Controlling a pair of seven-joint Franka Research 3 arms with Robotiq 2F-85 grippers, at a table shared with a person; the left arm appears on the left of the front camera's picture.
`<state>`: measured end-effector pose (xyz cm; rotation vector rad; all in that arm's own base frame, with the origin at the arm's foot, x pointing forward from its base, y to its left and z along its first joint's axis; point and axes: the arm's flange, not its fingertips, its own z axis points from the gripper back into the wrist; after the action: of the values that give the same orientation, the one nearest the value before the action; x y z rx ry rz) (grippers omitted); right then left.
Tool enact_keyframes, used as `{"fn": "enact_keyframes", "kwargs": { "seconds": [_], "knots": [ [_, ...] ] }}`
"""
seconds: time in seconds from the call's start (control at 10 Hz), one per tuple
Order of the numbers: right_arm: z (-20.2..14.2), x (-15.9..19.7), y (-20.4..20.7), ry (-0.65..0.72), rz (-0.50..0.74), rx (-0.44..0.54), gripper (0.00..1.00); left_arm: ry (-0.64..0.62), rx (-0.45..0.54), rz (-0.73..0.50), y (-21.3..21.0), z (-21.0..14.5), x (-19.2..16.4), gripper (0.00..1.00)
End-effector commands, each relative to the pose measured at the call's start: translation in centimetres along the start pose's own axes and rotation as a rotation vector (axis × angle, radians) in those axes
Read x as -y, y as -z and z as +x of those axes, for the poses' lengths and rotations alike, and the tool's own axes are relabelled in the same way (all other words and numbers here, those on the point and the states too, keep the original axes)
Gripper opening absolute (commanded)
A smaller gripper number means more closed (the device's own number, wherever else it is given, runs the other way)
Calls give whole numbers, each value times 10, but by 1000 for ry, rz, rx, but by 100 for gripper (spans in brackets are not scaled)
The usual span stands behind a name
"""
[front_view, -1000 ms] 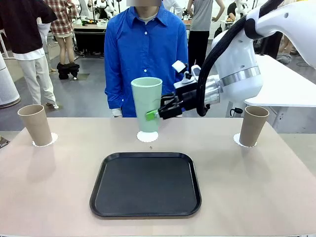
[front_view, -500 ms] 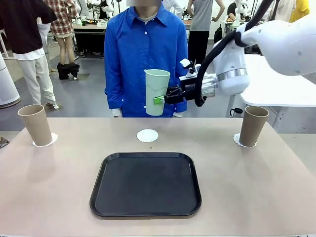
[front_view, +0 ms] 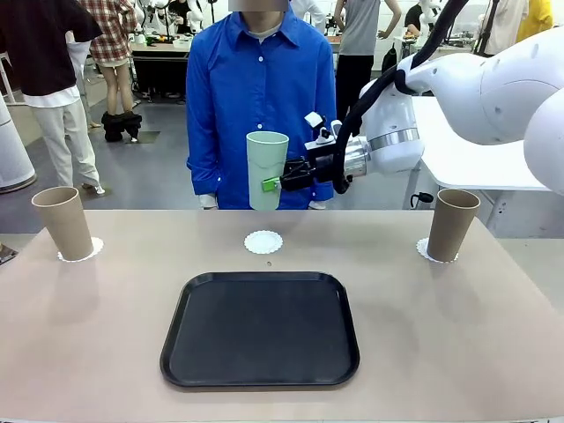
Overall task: Place coasters on the table and set cups on them.
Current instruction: Take one Reusable plastic cup from the Flat Tray and place it on a coaster set by the human.
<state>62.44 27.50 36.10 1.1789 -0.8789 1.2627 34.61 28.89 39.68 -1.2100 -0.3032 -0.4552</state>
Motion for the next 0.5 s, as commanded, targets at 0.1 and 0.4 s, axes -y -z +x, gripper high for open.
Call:
{"fn": "enact_keyframes", "kwargs": {
  "seconds": [0.1,0.4],
  "knots": [
    [1,-4,-2,5,-1,6,83,-2,1,4,-1,0,2,100],
    [-15,9,5,-83,-36,-58,83,-2,1,4,-1,0,2,100]
  ]
}}
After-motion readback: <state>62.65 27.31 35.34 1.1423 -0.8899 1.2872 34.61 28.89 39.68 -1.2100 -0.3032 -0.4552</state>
